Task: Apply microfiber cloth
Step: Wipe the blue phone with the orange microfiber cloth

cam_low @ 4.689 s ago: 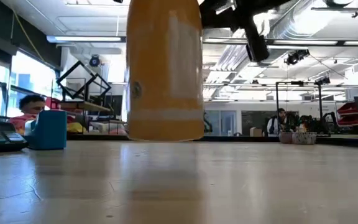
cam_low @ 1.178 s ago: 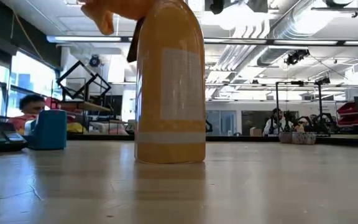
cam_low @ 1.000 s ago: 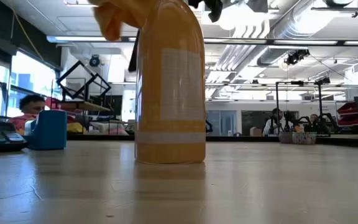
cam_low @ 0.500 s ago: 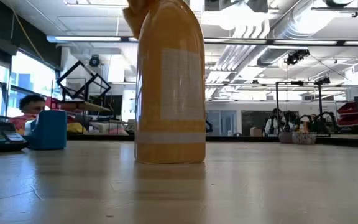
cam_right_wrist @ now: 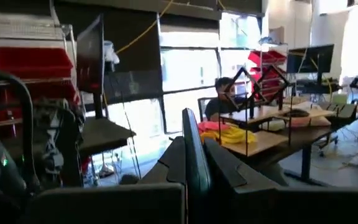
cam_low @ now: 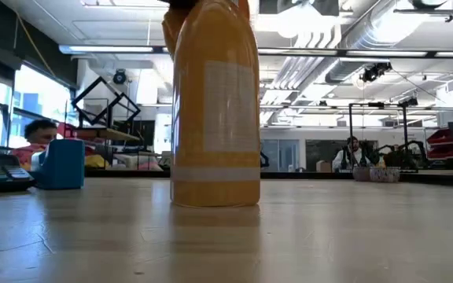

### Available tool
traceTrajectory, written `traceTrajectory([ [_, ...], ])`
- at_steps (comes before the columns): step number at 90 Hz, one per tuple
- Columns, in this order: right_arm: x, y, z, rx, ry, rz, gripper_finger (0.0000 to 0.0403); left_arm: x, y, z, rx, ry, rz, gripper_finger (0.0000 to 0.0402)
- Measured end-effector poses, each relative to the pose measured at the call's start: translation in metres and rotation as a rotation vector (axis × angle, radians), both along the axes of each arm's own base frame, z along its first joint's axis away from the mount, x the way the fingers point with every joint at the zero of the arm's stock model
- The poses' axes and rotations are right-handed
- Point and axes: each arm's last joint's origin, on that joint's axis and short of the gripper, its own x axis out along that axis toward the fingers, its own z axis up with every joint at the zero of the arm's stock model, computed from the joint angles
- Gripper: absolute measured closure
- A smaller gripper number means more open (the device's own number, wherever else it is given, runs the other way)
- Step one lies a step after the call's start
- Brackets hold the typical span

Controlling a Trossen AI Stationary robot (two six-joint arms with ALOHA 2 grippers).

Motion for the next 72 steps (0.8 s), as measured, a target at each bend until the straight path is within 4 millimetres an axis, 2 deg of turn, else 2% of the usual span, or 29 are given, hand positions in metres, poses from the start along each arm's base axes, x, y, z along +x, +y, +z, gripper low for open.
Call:
traceTrajectory([
  [20,0.015,0.005,-0.043,0.127,0.207,0.075,0.0402,-0.027,-0.002,0.023,-0.006,-0.092,0.042,0.0396],
  [31,0.022,0.011,-0.057,0.134,0.242,0.109,0.0402,-0.034,-0.004,0.030,-0.026,-0.117,0.013,0.0396],
  [40,0.022,0.010,-0.046,0.087,0.186,0.114,0.0402,-0.034,-0.005,0.031,-0.047,-0.134,-0.022,0.0396],
  [60,0.002,0.006,0.000,-0.027,-0.028,0.107,0.0402,-0.020,-0.002,0.013,-0.066,-0.056,-0.084,0.0396],
  [72,-0.003,0.005,0.007,-0.043,-0.052,0.091,0.0402,-0.010,-0.006,0.011,-0.103,-0.090,-0.150,0.0396],
])
